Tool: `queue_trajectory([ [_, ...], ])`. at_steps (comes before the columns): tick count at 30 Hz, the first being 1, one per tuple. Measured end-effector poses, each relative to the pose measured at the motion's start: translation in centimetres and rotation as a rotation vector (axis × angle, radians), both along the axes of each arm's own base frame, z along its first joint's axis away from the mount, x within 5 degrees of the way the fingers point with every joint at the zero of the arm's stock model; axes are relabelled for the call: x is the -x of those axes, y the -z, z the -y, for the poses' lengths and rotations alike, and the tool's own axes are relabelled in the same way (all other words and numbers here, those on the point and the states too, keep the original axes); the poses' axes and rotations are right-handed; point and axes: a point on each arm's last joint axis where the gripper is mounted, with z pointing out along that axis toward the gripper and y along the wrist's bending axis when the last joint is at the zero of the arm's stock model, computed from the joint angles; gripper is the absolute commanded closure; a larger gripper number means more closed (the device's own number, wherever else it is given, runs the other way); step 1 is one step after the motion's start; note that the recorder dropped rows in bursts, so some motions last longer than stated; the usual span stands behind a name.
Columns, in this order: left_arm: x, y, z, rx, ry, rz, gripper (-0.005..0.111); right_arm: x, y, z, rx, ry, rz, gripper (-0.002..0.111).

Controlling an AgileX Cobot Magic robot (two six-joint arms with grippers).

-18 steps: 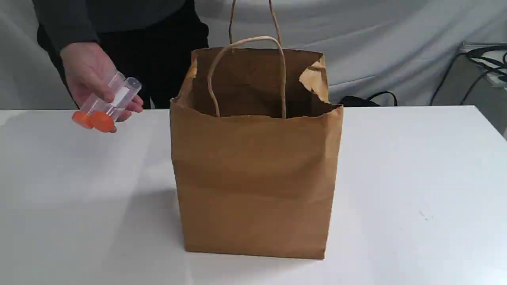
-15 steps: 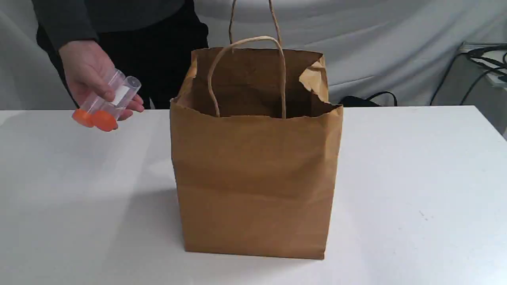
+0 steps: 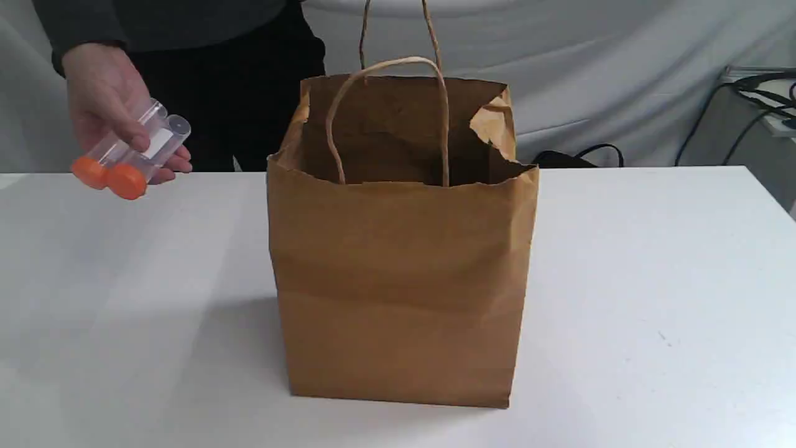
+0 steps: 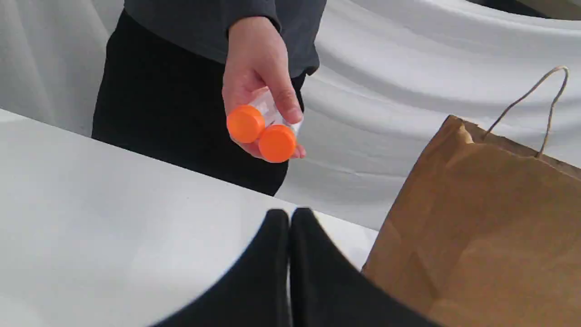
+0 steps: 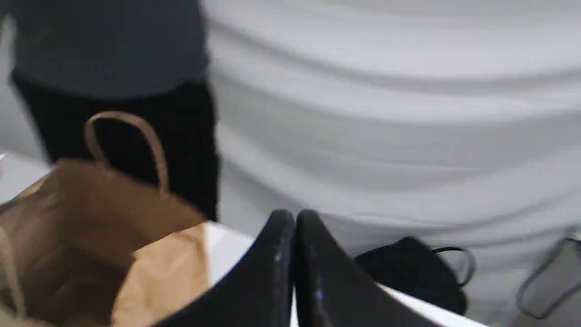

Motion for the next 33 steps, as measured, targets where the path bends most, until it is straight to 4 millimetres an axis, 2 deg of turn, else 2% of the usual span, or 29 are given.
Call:
queue_trajectory([
  [3,0.0,0.0,0.0,0.0,0.0,0.0,0.107,-2.6,-0.3,-2.0,0.071,-0.196,-0.099,0.108],
  [7,0.0,0.0,0.0,0.0,0.0,0.0,0.107,-6.5,1.0,-4.5,0.114,-0.419,-0.238,0.108],
  [13,0.0,0.0,0.0,0.0,0.0,0.0,0.107,-9.5,3.5,-7.3,0.138,-0.581,-0.371,0.108],
  [15,0.0,0.0,0.0,0.0,0.0,0.0,0.107,-10.2,4.3,-8.0,0.126,-0.61,-0.407,0.108],
  [17,0.0,0.0,0.0,0.0,0.0,0.0,0.107,-10.6,5.0,-8.8,0.109,-0.639,-0.433,0.103],
  [20,0.0,0.0,0.0,0.0,0.0,0.0,0.107,-11.0,5.6,-9.9,0.089,-0.678,-0.458,0.085],
  [23,0.0,0.0,0.0,0.0,0.0,0.0,0.107,-11.1,6.1,-10.9,0.086,-0.709,-0.478,0.059],
  [25,0.0,0.0,0.0,0.0,0.0,0.0,0.107,-11.2,6.5,-11.4,0.09,-0.724,-0.488,0.05],
  [27,0.0,0.0,0.0,0.0,0.0,0.0,0.107,-11.3,6.7,-11.9,0.094,-0.732,-0.486,0.047],
  [33,0.0,0.0,0.0,0.0,0.0,0.0,0.107,-11.7,7.2,-13.0,0.118,-0.751,-0.457,0.047],
])
